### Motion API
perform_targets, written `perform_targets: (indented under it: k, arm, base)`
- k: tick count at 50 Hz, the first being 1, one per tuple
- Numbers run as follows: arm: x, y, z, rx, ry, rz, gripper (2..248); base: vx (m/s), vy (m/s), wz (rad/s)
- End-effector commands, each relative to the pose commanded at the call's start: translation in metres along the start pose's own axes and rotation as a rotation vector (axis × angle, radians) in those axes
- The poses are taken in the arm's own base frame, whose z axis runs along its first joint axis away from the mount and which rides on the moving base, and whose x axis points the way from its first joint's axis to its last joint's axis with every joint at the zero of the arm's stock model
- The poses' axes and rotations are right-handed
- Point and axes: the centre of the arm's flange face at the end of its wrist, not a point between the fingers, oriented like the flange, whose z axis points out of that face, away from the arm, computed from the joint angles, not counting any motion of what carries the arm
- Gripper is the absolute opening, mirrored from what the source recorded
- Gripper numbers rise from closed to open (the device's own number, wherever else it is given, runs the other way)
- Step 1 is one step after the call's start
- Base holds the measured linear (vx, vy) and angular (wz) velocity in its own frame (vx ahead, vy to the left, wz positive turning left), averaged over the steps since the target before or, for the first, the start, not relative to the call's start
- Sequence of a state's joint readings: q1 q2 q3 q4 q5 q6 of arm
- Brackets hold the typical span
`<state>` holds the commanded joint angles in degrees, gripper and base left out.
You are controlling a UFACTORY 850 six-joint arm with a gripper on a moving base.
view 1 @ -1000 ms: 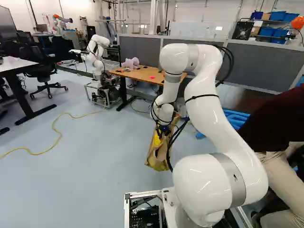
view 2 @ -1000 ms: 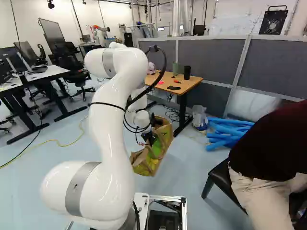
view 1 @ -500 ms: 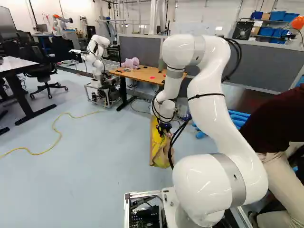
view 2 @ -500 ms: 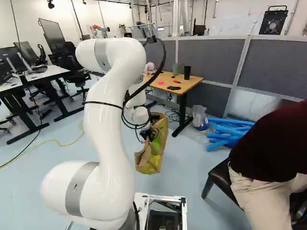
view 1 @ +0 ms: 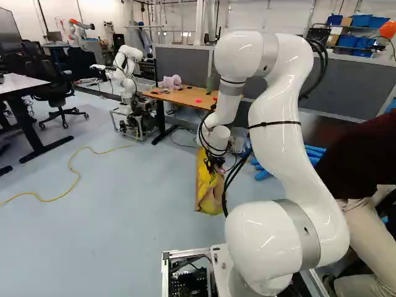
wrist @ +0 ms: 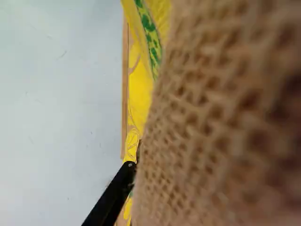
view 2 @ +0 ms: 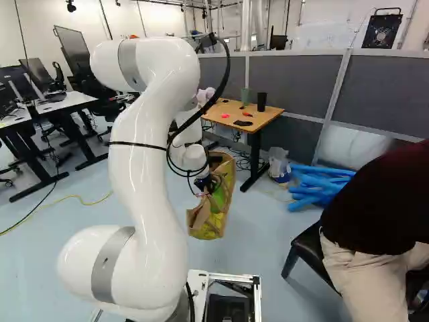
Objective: Pick up the bag on the ground and place it on the table
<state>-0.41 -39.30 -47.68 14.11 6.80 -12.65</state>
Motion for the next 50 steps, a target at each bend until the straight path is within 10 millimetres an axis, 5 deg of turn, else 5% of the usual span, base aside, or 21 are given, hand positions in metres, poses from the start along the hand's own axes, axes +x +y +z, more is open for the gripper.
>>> perform_targets:
  k: [50]
  arm:
    - [0.003, 0.002, -0.071, 0.006, 0.090, 0.003, 22]
  base:
    - [0.000, 0.000, 0.000]
